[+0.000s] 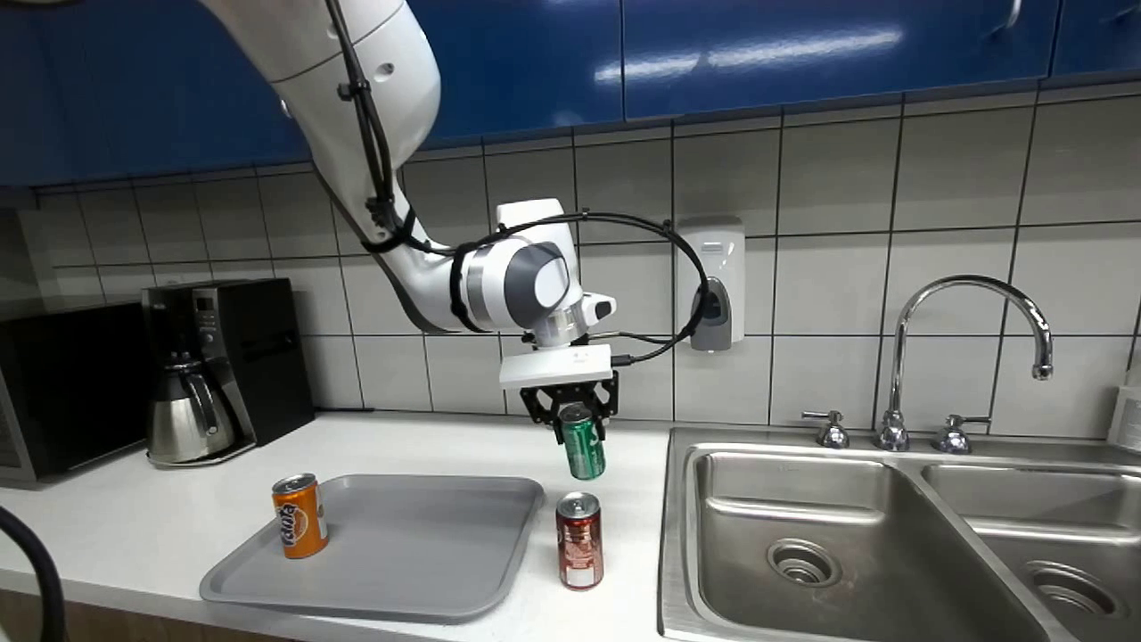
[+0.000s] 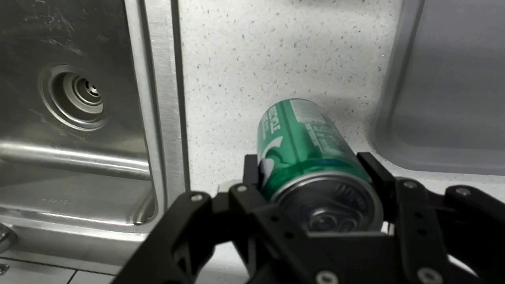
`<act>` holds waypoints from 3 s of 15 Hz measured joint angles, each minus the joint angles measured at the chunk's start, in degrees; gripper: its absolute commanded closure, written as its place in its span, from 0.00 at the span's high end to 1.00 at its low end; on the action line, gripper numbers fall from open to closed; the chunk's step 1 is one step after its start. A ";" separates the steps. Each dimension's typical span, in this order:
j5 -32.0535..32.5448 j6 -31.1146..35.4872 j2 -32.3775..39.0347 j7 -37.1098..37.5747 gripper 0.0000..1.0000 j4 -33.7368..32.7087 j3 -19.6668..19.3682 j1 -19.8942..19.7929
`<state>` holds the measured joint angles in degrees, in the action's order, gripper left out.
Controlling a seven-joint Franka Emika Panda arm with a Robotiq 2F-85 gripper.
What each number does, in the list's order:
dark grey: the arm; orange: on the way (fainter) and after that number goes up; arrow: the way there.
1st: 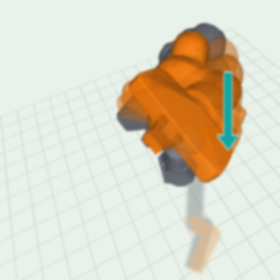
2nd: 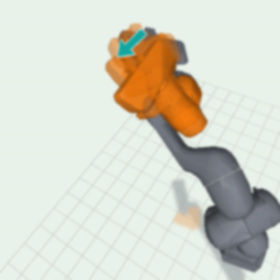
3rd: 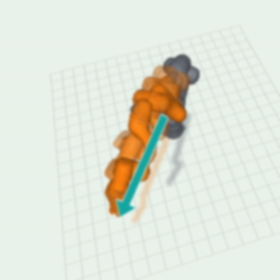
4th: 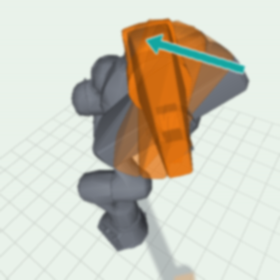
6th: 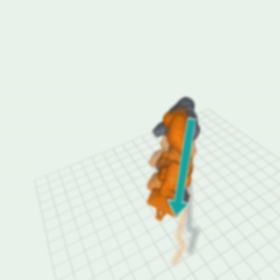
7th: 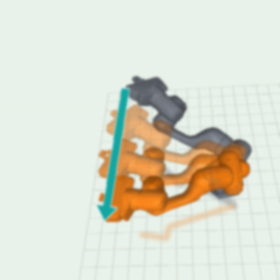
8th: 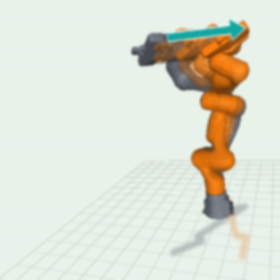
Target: Remove the cans from the grey tray.
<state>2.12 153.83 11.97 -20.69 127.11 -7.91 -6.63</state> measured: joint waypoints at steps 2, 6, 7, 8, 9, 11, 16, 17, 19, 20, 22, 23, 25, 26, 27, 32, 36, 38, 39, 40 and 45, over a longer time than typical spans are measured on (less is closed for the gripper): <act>-0.01 -0.98 1.63 0.00 0.38 -1.32 0.10 -0.40; -0.01 -2.79 4.34 0.00 0.38 -3.61 0.50 -1.16; -0.01 -3.23 4.92 0.00 0.38 -4.14 0.58 -1.30; -0.01 -3.64 5.42 0.00 0.38 -4.62 0.62 -1.41; -0.01 -3.97 5.89 0.00 0.38 -5.07 0.66 -1.50; -0.01 -4.44 6.74 0.00 0.38 -5.85 0.68 -1.64; -0.01 -5.25 8.54 0.00 0.38 -7.33 0.70 -1.86; -0.01 -5.41 8.92 0.00 0.38 -7.62 0.70 -1.90; -0.01 -5.62 9.63 0.00 0.38 -8.12 0.70 -1.98; 0.00 -5.69 9.94 0.00 0.38 -8.34 0.70 -2.02; 0.00 -5.81 10.48 0.00 0.38 -8.77 0.71 -2.13; 0.02 -5.88 10.75 0.00 0.88 -8.98 0.72 -2.19; 0.08 -6.01 11.06 0.00 0.95 -9.24 0.73 -2.27; 0.10 -6.03 11.07 0.00 0.99 -9.34 0.73 -2.31; 0.10 -6.07 11.07 0.00 1.00 -9.52 0.73 -2.37; -0.22 -6.10 10.70 0.00 1.00 -10.54 1.01 -3.34; -0.27 -6.00 8.83 -0.41 1.00 -10.53 1.50 -4.24; -0.21 -5.98 7.40 -1.14 1.00 -10.05 1.58 -4.25; -0.14 -5.95 6.62 -1.54 1.00 -9.59 1.70 -4.24; -0.12 -5.95 5.73 -2.07 1.00 -8.92 1.88 -4.24; -0.10 -5.87 0.37 -4.05 1.00 -4.06 3.09 -3.81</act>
<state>2.01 147.97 12.34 -24.74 123.04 -4.83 -10.43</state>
